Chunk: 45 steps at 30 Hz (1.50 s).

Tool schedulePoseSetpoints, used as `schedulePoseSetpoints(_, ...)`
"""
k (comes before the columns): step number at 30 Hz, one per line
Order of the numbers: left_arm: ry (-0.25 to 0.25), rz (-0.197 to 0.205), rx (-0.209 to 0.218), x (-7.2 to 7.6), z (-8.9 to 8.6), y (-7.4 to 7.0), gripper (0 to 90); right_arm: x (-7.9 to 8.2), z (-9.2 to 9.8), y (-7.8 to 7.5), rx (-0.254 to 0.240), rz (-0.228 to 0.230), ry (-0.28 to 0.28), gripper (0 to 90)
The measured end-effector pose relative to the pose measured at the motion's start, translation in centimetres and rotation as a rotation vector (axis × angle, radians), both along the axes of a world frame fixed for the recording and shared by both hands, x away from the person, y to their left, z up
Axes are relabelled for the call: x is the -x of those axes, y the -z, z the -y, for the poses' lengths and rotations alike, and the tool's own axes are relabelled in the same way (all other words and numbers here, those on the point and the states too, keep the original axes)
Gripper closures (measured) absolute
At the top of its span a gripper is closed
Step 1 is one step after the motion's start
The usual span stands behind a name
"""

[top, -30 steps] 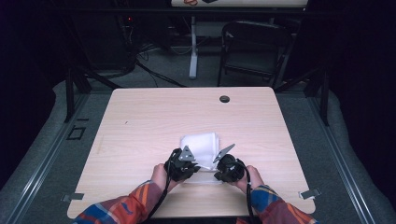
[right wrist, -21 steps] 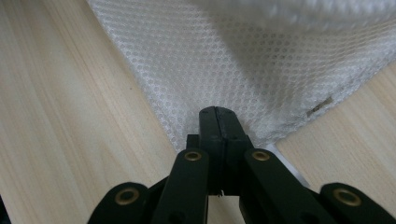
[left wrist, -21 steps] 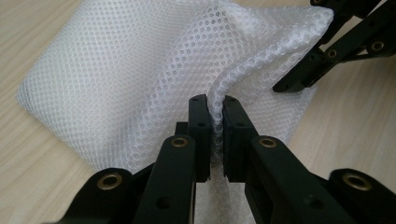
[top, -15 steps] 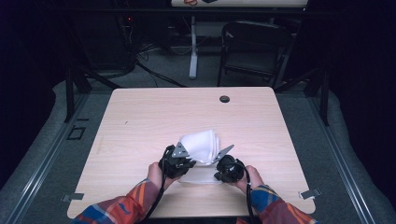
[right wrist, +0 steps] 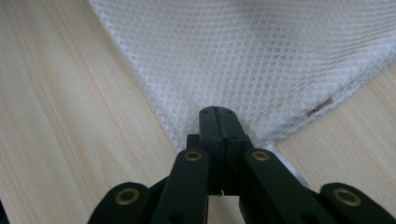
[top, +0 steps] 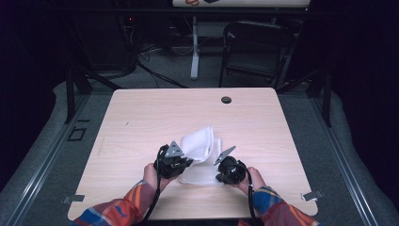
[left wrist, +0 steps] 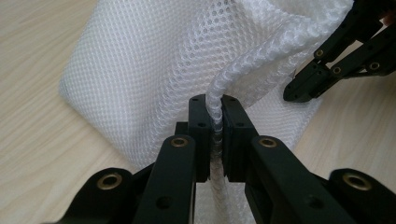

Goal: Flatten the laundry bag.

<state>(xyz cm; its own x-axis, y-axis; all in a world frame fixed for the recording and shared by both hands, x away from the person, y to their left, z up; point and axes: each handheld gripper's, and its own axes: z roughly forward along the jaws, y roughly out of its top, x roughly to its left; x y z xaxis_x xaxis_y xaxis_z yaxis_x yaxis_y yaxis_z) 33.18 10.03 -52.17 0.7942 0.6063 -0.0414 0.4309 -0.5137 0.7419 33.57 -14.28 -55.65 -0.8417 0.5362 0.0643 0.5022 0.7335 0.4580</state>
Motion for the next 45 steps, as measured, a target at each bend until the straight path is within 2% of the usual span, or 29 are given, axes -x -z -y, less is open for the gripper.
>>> schedulePoseSetpoints(2,-0.005,-0.014,0.008,0.0,-0.5,-0.2,84.2,0.0,0.0,0.0,0.000,0.000,0.000,90.0)
schedulePoseSetpoints(7,-0.027,-0.007,0.033,0.0,-1.3,-0.3,84.4,0.0,0.0,0.1,-0.009,-0.002,0.009,90.0)
schedulePoseSetpoints(15,-0.048,-0.018,0.023,0.1,-2.5,-0.5,84.6,0.0,0.0,0.1,-0.008,-0.002,0.008,90.0)
schedulePoseSetpoints(16,-0.050,-0.029,0.024,0.1,-2.7,-0.5,84.7,0.0,0.0,0.1,-0.008,-0.003,0.008,90.0)
schedulePoseSetpoints(19,-0.070,-0.018,0.030,0.2,-3.4,-0.6,85.1,0.0,0.0,0.1,-0.008,-0.002,0.008,90.0)
schedulePoseSetpoints(21,-0.070,-0.021,0.018,0.3,-4.0,-0.7,85.3,0.0,0.0,0.1,-0.007,-0.003,0.009,90.0)
schedulePoseSetpoints(22,-0.081,-0.018,0.027,0.3,-4.2,-0.6,85.5,0.0,0.0,-0.1,0.014,-0.003,0.000,90.0)
schedulePoseSetpoints(23,-0.077,-0.031,0.019,0.3,-4.5,-0.7,85.5,-0.1,0.0,-0.1,0.014,-0.004,0.000,90.0)
schedulePoseSetpoints(25,-0.097,-0.030,0.025,0.4,-5.0,-0.6,85.5,0.0,0.0,0.0,0.007,-0.003,0.005,90.0)
schedulePoseSetpoints(26,-0.092,-0.051,0.021,0.4,-5.3,-0.6,85.5,0.0,0.0,0.0,0.008,-0.003,0.006,90.0)
schedulePoseSetpoints(27,-0.102,-0.043,0.019,0.4,-5.4,-0.5,85.5,0.0,0.0,-0.1,0.011,-0.004,0.002,90.0)
schedulePoseSetpoints(29,-0.101,-0.053,0.017,0.4,-5.8,-0.5,85.8,0.0,0.0,-0.1,0.012,-0.004,0.001,90.0)
schedulePoseSetpoints(31,-0.110,-0.046,0.015,0.6,-5.9,-0.4,86.1,0.0,-0.1,-0.1,0.014,-0.003,-0.001,90.0)
schedulePoseSetpoints(33,-0.105,-0.061,0.011,0.6,-6.1,-0.4,86.2,0.0,-0.1,-0.1,0.010,-0.001,0.005,90.0)
schedulePoseSetpoints(34,-0.113,-0.052,0.015,0.5,-6.2,-0.3,86.2,0.0,-0.1,0.0,0.011,0.001,0.005,90.0)
schedulePoseSetpoints(38,-0.112,-0.072,0.016,0.5,-6.3,-0.2,86.4,0.0,0.0,-0.1,0.015,-0.003,0.000,90.0)
schedulePoseSetpoints(43,-0.135,-0.096,0.011,0.3,-6.4,0.3,86.4,0.0,0.0,-0.1,0.030,0.010,0.003,90.0)
schedulePoseSetpoints(45,-0.144,-0.104,0.023,0.3,-6.5,0.3,86.5,0.0,0.0,-0.1,0.032,0.009,0.003,90.0)
